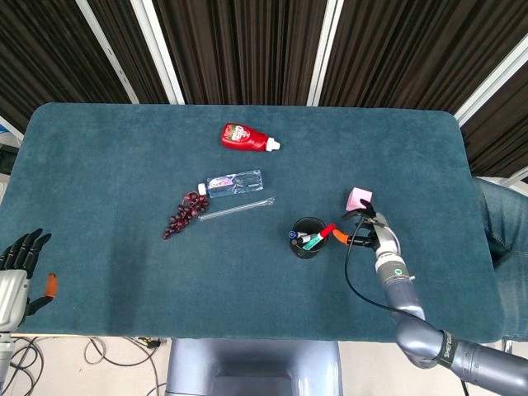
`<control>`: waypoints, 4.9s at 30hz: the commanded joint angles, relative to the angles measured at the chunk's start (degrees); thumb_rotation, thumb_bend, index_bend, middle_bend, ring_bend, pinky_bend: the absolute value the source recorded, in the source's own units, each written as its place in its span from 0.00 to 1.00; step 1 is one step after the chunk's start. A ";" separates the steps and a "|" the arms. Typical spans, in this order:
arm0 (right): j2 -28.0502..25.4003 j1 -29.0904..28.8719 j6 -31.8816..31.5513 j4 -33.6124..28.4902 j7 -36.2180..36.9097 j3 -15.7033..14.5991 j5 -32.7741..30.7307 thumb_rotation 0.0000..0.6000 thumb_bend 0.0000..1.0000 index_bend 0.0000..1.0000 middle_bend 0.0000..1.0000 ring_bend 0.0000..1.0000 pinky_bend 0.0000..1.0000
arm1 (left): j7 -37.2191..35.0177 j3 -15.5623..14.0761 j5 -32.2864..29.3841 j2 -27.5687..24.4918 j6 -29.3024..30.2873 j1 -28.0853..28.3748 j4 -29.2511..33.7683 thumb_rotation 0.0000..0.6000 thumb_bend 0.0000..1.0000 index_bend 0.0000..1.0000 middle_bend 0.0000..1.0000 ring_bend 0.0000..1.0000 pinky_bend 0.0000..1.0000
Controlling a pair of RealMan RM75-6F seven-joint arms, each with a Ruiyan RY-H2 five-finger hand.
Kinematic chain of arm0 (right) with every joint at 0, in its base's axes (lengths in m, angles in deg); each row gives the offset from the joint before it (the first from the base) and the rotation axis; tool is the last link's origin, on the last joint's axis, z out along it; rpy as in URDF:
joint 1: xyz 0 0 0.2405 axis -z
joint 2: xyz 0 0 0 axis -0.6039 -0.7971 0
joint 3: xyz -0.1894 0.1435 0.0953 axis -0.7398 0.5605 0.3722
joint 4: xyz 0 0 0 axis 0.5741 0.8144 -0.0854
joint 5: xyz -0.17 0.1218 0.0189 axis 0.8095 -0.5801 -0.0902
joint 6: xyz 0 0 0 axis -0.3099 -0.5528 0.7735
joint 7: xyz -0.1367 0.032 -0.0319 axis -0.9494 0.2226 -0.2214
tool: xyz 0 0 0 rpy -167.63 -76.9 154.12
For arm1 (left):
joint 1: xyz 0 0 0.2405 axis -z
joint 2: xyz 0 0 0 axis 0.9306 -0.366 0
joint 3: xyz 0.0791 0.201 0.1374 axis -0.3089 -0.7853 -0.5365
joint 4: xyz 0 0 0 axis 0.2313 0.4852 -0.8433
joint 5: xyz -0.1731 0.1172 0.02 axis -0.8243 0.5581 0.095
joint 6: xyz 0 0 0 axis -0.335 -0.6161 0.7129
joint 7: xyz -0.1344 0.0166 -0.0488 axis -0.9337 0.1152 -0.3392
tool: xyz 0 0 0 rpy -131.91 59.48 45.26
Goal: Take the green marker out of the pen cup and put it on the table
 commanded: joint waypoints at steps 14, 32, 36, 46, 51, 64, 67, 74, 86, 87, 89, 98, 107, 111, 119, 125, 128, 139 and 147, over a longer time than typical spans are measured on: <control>2.12 -1.17 -0.66 1.03 -2.30 0.40 -2.38 1.00 0.39 0.56 0.00 0.05 0.20 | -0.04 0.06 -0.08 -0.03 -0.09 0.03 0.05 1.00 0.53 0.09 0.03 0.02 0.10; 2.80 -1.09 0.69 1.24 -2.74 0.77 -2.15 1.00 0.38 0.50 0.00 0.05 0.20 | -0.04 0.09 -0.20 -0.06 -0.22 0.07 0.10 1.00 0.53 0.09 0.03 0.02 0.10; 2.60 -1.23 1.21 1.21 -2.79 1.09 -2.39 1.00 0.38 0.48 0.00 0.04 0.20 | 0.01 0.09 -0.20 -0.06 -0.23 0.07 0.13 1.00 0.53 0.09 0.03 0.02 0.10; 2.93 -1.75 1.02 1.24 -3.24 1.40 -3.20 1.00 0.38 0.47 0.00 0.04 0.20 | 0.08 0.13 -0.34 -0.04 -0.27 0.06 0.16 1.00 0.53 0.09 0.03 0.02 0.10; 3.35 -2.14 0.86 1.65 -3.49 1.61 -3.91 1.00 0.39 0.52 0.00 0.04 0.20 | 0.20 0.23 -0.59 0.00 -0.23 0.02 0.22 1.00 0.53 0.09 0.03 0.02 0.10; 3.05 -2.11 1.11 1.44 -3.95 1.67 -4.61 1.00 0.42 0.58 0.00 0.05 0.20 | 0.19 0.23 -0.74 -0.08 -0.36 0.00 0.44 1.00 0.53 0.09 0.03 0.02 0.10; 2.95 -1.96 1.68 1.40 -3.54 1.81 -4.34 1.00 0.45 0.62 0.00 0.05 0.20 | 0.22 0.24 -0.81 -0.09 -0.41 0.00 0.48 1.00 0.53 0.09 0.03 0.02 0.10; 2.48 -1.83 1.68 0.99 -3.04 2.46 -3.85 1.00 0.51 0.65 0.00 0.05 0.20 | 0.07 0.26 -0.87 -0.15 -0.47 0.01 0.56 1.00 0.53 0.09 0.03 0.02 0.10; -6.60 -2.08 -0.14 -6.31 -4.47 7.70 -4.74 1.00 0.51 0.66 0.00 0.05 0.20 | 0.14 0.10 -0.67 -0.15 -0.42 -0.07 0.82 1.00 0.53 0.09 0.03 0.02 0.10; -7.64 -2.09 -0.15 -7.00 -4.39 8.45 -5.12 1.00 0.51 0.66 0.00 0.05 0.20 | 0.12 0.09 -0.67 -0.14 -0.40 -0.08 0.83 1.00 0.53 0.09 0.03 0.03 0.10; -10.26 -2.04 0.47 -8.48 -4.03 10.12 -6.52 1.00 0.51 0.66 0.00 0.05 0.20 | 0.12 0.09 -0.66 -0.12 -0.42 -0.08 0.85 1.00 0.53 0.09 0.03 0.03 0.10; -18.36 -0.81 2.39 -10.72 -2.62 12.77 -8.46 1.00 0.52 0.66 0.00 0.05 0.20 | 0.41 0.07 -0.40 -0.08 -0.26 -0.08 0.84 1.00 0.53 0.09 0.03 0.03 0.10; -20.13 1.84 5.36 -10.27 -2.43 6.93 -4.43 1.00 0.51 0.66 0.00 0.05 0.20 | 0.58 0.13 -0.53 -0.02 -0.34 -0.03 0.85 1.00 0.53 0.09 0.03 0.03 0.10; -18.64 2.09 7.08 -8.00 -0.90 5.47 -2.48 1.00 0.51 0.66 0.00 0.05 0.20 | 0.68 0.13 -0.44 -0.01 -0.26 -0.04 0.91 1.00 0.53 0.09 0.03 0.03 0.10; -14.14 0.87 10.09 -0.13 0.91 2.58 0.68 1.00 0.51 0.66 0.00 0.05 0.20 | 0.73 0.27 -0.83 -0.13 -0.36 -0.04 1.07 1.00 0.53 0.09 0.03 0.03 0.10; -10.84 -1.84 13.04 5.94 -0.83 -0.56 -0.24 1.00 0.51 0.66 0.00 0.04 0.20 | 0.63 0.44 -1.13 -0.28 -0.22 -0.13 1.13 1.00 0.53 0.09 0.03 0.03 0.10; -9.80 -3.09 14.34 7.98 -2.06 -2.10 -0.98 1.00 0.51 0.66 0.00 0.04 0.20 | 0.57 0.50 -1.20 -0.31 -0.19 -0.14 1.10 1.00 0.53 0.09 0.03 0.03 0.10; -7.40 -6.51 15.52 11.21 -4.40 -4.53 -4.00 1.00 0.20 0.32 0.00 0.01 0.20 | 0.54 0.45 -1.19 -0.32 -0.28 -0.14 1.06 1.00 0.53 0.09 0.03 0.03 0.10; -8.31 -7.82 14.62 12.24 -4.19 -3.63 -5.91 1.00 0.11 0.00 0.00 0.00 0.20 | 0.44 0.44 -1.11 -0.42 -0.19 -0.20 1.11 1.00 0.53 0.09 0.03 0.03 0.10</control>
